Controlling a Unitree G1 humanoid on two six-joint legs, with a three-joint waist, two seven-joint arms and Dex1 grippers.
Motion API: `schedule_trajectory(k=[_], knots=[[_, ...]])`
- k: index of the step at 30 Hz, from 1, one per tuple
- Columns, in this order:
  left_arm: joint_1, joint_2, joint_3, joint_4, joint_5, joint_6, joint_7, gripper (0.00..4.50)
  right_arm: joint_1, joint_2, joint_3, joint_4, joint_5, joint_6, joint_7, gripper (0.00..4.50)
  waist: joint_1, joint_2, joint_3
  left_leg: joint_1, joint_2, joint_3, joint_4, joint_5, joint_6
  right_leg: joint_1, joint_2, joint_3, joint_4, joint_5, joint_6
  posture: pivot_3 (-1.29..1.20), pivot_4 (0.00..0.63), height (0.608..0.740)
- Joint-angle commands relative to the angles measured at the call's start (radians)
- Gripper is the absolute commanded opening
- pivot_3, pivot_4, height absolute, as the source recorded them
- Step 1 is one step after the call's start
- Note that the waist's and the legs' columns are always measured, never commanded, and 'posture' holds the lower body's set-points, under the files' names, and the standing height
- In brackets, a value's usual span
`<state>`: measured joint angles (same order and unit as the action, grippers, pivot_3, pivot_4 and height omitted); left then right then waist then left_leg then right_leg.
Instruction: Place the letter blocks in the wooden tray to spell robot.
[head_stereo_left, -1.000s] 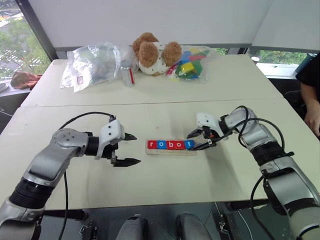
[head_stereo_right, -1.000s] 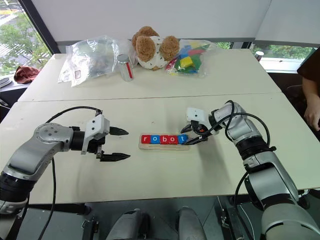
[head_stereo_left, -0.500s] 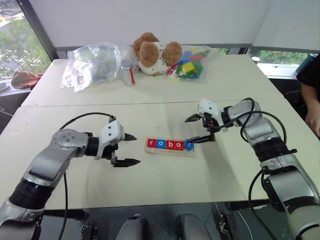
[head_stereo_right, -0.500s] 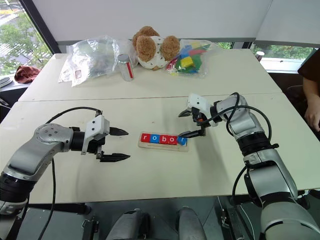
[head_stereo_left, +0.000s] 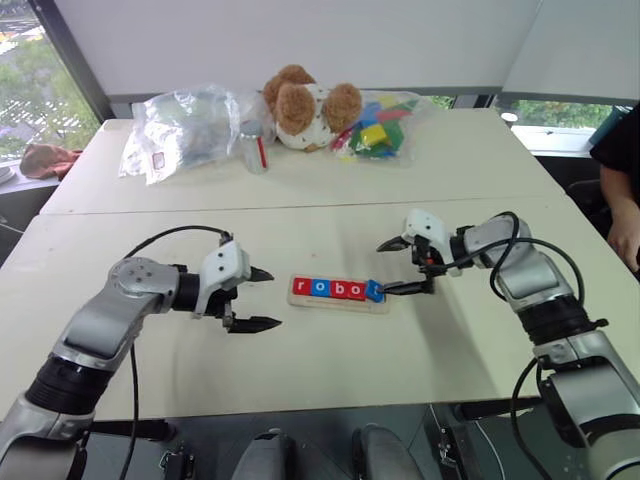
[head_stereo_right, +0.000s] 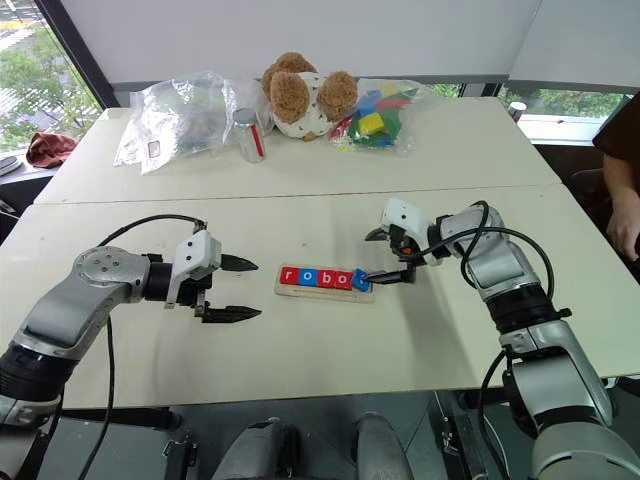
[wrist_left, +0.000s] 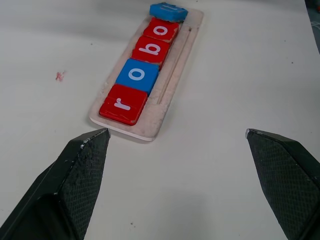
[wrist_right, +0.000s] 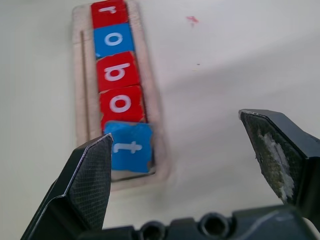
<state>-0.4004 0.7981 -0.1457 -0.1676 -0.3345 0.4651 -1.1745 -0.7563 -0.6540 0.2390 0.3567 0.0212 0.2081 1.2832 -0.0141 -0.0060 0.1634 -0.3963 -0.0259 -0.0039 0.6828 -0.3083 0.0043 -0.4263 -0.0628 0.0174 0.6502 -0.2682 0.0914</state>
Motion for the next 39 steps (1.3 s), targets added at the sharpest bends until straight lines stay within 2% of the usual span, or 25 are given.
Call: schedule_trajectory(k=[1,18,35,37,39], knots=[[-0.02,-0.005,0.001,-0.016,0.003,-0.014,-0.001,4.5,-0.035,0.014,-0.002,-0.013,0.0,-0.003,-0.012,4.4,0.0,0.0,0.0,0.0,0.0,0.0,0.0,0.0,0.0,0.0,0.0,0.0,0.0,0.0,0.0,0.0,0.15,0.74],[-0.001,-0.006,0.006,-0.036,-0.002,0.001,0.01,4.5,-0.096,0.026,0.074,0.087,-0.085,-0.1,0.028,4.4,0.001,0.0,0.0,0.0,0.0,0.0,0.0,0.0,0.0,0.0,0.0,0.0,0.0,0.0,0.0,0.0,0.15,0.74],[-0.012,-0.016,-0.003,-0.019,0.003,-0.009,0.009,4.5,-0.093,0.026,0.005,0.02,-0.02,-0.001,0.003,4.4,0.0,0.0,0.0,0.0,0.0,0.0,0.0,0.0,-0.001,0.0,0.0,0.0,0.0,0.0,0.0,0.0,0.15,0.74],[-0.007,-0.018,0.014,-0.025,-0.004,-0.01,0.02,4.5,-0.075,0.017,-0.044,-0.003,0.011,0.043,-0.03,4.4,0.001,0.0,0.0,0.0,0.0,0.0,0.0,0.0,-0.001,0.0,0.0,0.0,0.0,0.0,0.0,0.0,0.15,0.74],[0.011,-0.018,0.066,-0.052,-0.056,0.033,0.036,4.5,-0.024,-0.015,-0.134,-0.092,0.101,0.189,-0.033,4.4,0.004,0.0,0.0,-0.001,0.0,0.0,0.0,0.0,-0.001,0.0,0.0,0.0,0.0,0.0,0.0,0.0,0.15,0.74]])
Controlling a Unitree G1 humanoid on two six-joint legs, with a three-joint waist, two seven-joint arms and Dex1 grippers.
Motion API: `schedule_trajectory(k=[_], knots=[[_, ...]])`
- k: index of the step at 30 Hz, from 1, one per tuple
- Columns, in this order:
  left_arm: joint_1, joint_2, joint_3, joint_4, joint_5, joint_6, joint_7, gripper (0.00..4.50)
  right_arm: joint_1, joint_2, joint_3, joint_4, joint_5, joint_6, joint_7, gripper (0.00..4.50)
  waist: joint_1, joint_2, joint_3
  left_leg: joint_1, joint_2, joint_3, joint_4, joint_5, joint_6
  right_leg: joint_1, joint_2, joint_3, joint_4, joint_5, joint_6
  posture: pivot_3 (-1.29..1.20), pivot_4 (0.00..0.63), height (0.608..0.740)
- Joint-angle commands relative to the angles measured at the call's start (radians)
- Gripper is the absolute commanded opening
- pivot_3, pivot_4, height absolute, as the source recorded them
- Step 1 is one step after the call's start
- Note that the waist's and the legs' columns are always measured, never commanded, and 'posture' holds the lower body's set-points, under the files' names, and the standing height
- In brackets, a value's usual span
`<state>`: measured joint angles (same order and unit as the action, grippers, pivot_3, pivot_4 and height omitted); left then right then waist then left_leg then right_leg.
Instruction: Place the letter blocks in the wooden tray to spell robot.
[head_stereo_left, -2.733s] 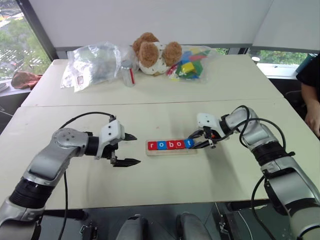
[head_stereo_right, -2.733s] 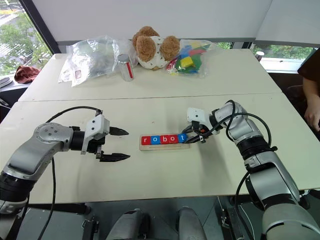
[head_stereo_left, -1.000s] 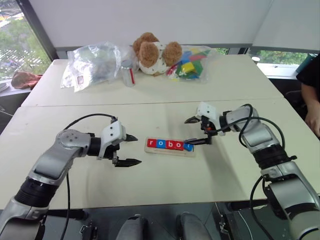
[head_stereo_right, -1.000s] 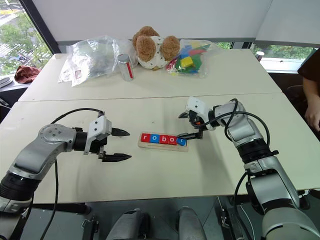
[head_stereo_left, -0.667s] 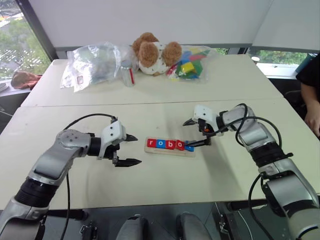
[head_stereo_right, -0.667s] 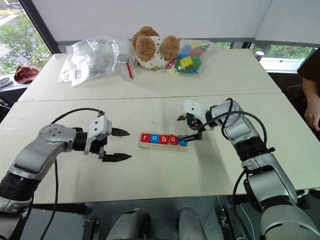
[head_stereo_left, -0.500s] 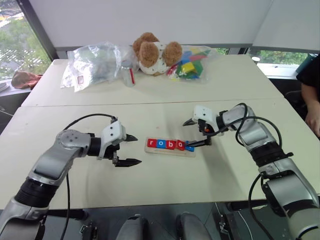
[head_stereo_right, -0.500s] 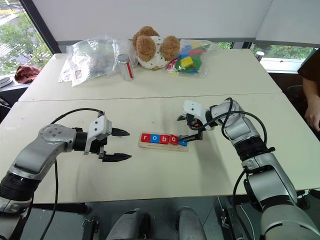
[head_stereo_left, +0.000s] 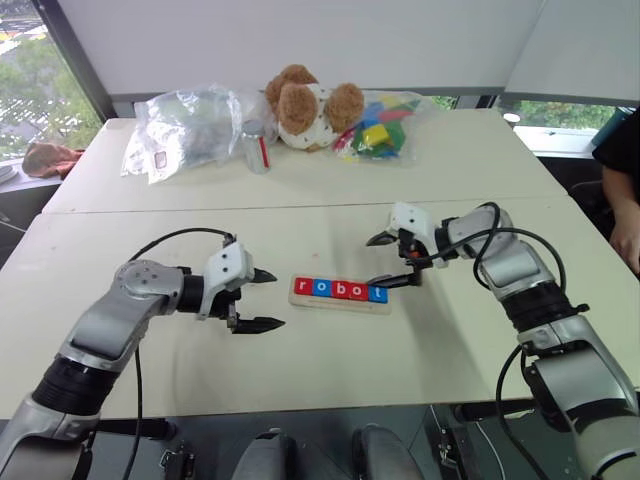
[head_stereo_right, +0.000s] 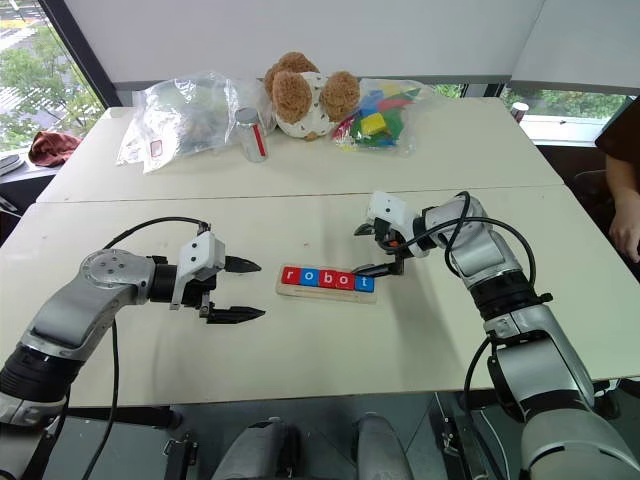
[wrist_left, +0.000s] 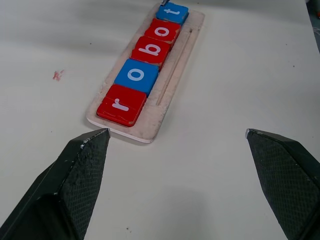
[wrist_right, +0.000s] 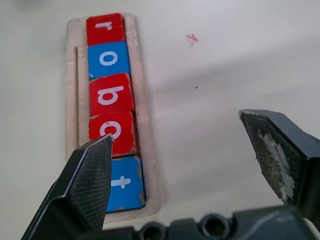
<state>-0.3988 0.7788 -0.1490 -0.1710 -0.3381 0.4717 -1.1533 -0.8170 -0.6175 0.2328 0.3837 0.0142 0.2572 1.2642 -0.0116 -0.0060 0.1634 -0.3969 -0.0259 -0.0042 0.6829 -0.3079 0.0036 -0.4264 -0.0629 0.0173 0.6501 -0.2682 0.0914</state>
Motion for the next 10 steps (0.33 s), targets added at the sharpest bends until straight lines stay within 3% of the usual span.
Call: schedule_trajectory(k=[1,6,10], knots=[[0.026,0.006,0.101,-0.064,-0.083,0.05,0.02,4.5,0.08,-0.081,-0.17,-0.184,0.155,0.22,-0.003,4.4,0.005,0.0,0.0,0.0,0.0,0.0,0.0,0.0,0.0,0.0,0.0,0.0,0.0,0.0,0.0,0.0,0.15,0.74],[0.15,0.062,0.227,-0.103,-0.162,0.135,0.033,4.5,0.372,-0.26,-0.326,-0.511,0.332,0.515,0.024,4.4,0.015,0.0,0.0,-0.006,0.0,-0.003,0.0,-0.001,0.002,-0.003,-0.001,-0.001,-0.001,0.0,0.0,0.0,0.15,0.74],[0.251,0.088,0.293,-0.06,-0.159,0.127,0.045,4.5,0.607,-0.317,-0.418,-0.679,0.37,0.602,-0.046,4.4,0.013,0.0,0.0,-0.004,0.0,-0.002,0.0,-0.003,0.005,-0.003,-0.001,0.0,-0.001,0.0,0.0,0.0,0.15,0.74]])
